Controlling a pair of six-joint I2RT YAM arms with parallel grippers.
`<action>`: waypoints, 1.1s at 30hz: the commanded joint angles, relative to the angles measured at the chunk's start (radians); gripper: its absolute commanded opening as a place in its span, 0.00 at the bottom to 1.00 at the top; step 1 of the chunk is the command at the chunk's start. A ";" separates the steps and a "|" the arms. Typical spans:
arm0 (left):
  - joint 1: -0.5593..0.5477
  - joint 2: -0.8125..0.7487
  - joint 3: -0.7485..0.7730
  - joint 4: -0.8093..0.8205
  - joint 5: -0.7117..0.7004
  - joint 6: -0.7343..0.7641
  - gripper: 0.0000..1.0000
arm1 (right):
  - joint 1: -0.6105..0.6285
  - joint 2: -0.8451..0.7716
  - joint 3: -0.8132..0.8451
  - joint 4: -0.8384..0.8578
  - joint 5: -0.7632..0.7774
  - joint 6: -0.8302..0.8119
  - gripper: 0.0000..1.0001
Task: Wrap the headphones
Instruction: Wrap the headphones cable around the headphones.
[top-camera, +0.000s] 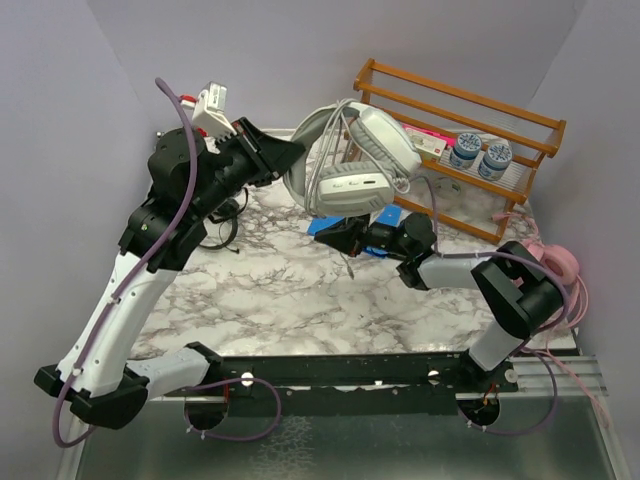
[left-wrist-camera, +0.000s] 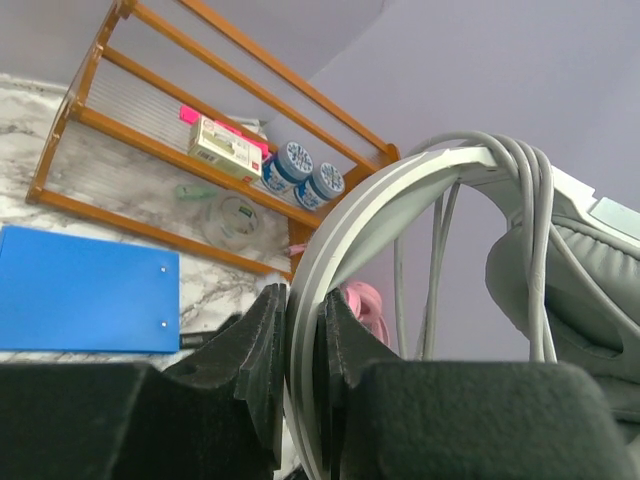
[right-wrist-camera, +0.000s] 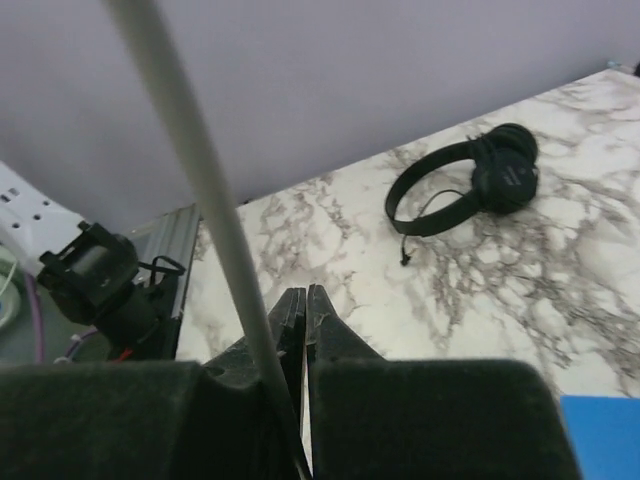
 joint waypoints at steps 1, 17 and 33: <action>-0.002 0.051 0.118 0.066 -0.088 -0.027 0.00 | 0.056 0.004 -0.035 0.055 0.002 0.002 0.07; 0.000 0.196 0.148 0.119 -0.375 0.097 0.00 | 0.320 -0.250 -0.106 -0.163 0.057 -0.005 0.12; 0.001 0.297 0.015 0.191 -0.783 0.345 0.00 | 0.479 -0.276 0.228 -0.690 0.056 -0.058 0.01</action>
